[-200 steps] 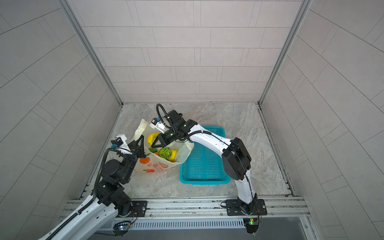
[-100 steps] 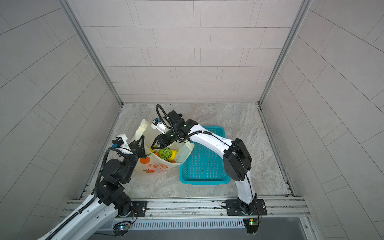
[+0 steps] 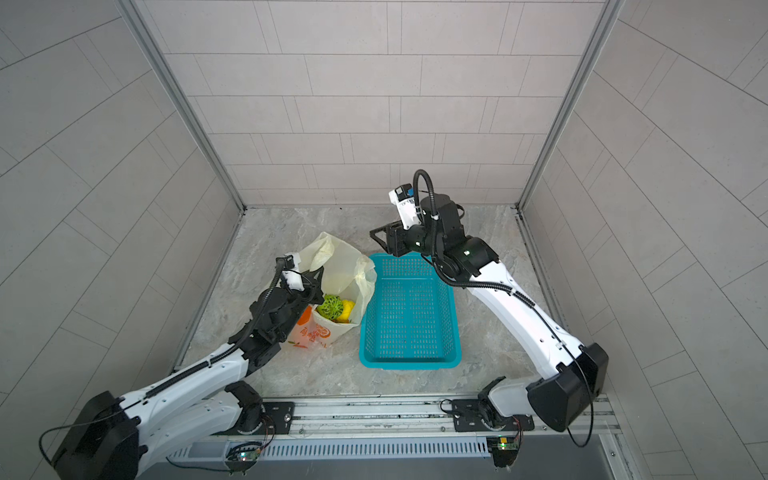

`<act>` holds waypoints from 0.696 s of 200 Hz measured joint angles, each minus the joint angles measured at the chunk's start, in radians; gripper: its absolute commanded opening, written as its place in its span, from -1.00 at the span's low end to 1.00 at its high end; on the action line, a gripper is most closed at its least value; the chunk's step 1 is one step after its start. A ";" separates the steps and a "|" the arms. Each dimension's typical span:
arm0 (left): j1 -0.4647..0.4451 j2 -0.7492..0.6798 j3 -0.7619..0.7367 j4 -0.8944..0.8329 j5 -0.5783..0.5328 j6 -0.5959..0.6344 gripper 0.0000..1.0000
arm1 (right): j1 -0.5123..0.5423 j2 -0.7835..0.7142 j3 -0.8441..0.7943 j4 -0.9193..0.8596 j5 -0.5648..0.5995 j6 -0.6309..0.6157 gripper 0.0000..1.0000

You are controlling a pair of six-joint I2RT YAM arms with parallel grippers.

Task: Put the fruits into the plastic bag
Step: 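Open the left gripper off the bag handle while the right gripper withdraws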

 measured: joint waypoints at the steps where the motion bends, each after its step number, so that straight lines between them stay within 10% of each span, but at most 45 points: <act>1: 0.000 0.011 0.003 0.003 0.003 0.000 -0.98 | -0.003 -0.004 -0.006 0.000 0.002 0.001 0.03; 22: 0.000 0.138 0.056 0.050 0.045 -0.013 -0.66 | -0.046 -0.039 -0.077 0.001 0.040 0.020 0.03; 43: 0.000 0.206 0.090 0.081 0.084 -0.049 0.98 | -0.068 -0.053 -0.116 -0.003 0.068 0.030 0.03; 139: 0.000 -0.155 0.381 -0.451 -0.009 -0.022 1.00 | -0.099 -0.065 -0.124 0.001 0.157 0.032 0.05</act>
